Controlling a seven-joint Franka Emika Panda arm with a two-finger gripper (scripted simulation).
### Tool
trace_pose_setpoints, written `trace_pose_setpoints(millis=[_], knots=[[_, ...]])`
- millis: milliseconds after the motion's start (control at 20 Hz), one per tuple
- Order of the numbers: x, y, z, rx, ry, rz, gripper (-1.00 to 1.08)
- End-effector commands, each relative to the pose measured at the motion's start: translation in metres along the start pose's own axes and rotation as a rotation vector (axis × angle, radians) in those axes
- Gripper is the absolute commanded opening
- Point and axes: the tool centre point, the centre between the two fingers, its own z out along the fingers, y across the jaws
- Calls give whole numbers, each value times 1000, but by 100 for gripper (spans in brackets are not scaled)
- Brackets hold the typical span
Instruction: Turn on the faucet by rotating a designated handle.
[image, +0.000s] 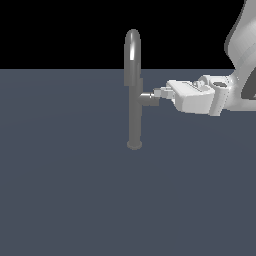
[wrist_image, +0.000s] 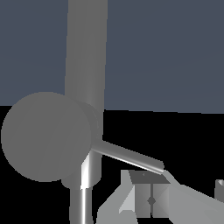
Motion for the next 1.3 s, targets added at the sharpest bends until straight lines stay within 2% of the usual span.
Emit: trace_pose_setpoints(millis=[0, 200, 250, 300, 800, 850, 900, 1250], knots=[[18, 4, 0, 1, 0, 18, -100], [45, 10, 0, 1, -1, 36, -100], [45, 10, 0, 1, -1, 36, -100], [22, 2, 0, -2, -3, -2, -100], [75, -3, 0, 1, -1, 37, -100], [75, -3, 0, 1, -1, 37, -100], [39, -12, 0, -11, -10, -23, -100], [68, -22, 0, -4, -5, 10, -100]])
